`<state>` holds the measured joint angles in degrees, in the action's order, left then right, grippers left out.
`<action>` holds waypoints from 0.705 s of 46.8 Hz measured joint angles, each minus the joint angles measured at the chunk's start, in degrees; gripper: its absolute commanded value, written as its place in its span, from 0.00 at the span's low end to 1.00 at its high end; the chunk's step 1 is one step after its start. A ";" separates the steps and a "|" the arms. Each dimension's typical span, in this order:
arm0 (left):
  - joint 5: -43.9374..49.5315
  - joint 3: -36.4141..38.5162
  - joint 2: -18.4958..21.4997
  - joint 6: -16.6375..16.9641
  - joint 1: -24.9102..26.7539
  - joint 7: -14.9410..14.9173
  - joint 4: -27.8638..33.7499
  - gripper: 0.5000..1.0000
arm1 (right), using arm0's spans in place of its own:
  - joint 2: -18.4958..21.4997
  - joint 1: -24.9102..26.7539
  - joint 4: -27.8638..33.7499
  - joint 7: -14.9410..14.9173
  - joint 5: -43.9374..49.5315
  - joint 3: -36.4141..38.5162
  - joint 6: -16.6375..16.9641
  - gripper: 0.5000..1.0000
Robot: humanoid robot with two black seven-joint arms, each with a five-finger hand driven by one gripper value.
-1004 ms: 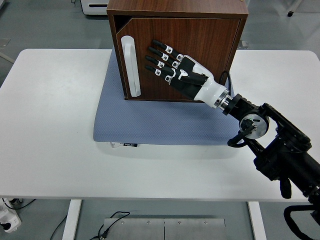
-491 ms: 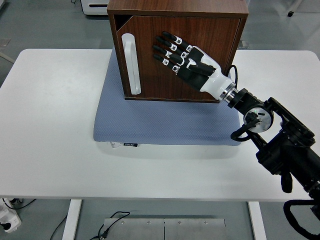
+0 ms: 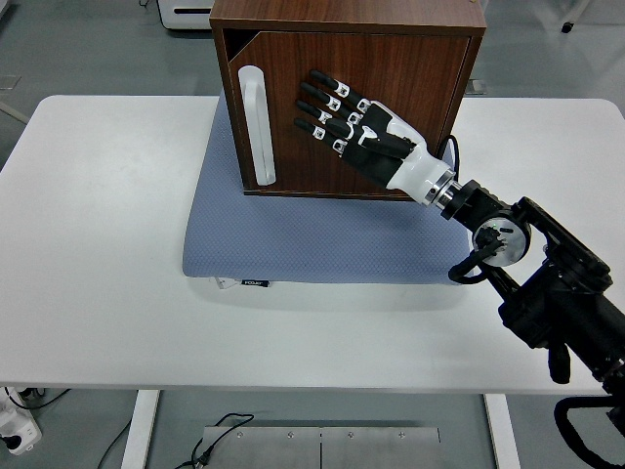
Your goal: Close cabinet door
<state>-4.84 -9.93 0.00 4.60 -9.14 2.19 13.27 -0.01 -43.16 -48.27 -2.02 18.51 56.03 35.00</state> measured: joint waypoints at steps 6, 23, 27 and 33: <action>0.00 0.00 0.00 -0.01 0.00 0.00 0.00 1.00 | 0.00 0.52 -1.16 0.00 0.03 -0.05 0.00 1.00; 0.00 0.00 0.00 0.01 -0.01 0.00 0.00 1.00 | -2.90 5.82 -7.19 0.02 0.22 0.09 0.00 1.00; 0.00 0.00 0.00 0.00 0.01 0.00 0.00 1.00 | -4.65 7.16 -8.50 0.01 0.22 0.33 0.01 1.00; 0.00 0.00 0.00 -0.02 0.00 0.01 0.00 1.00 | -7.20 9.02 -10.53 -0.01 0.22 0.76 0.01 1.00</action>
<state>-4.83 -9.93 0.00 4.58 -9.14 2.20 13.27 -7.21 -34.14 -58.80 -2.03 18.73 56.79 35.00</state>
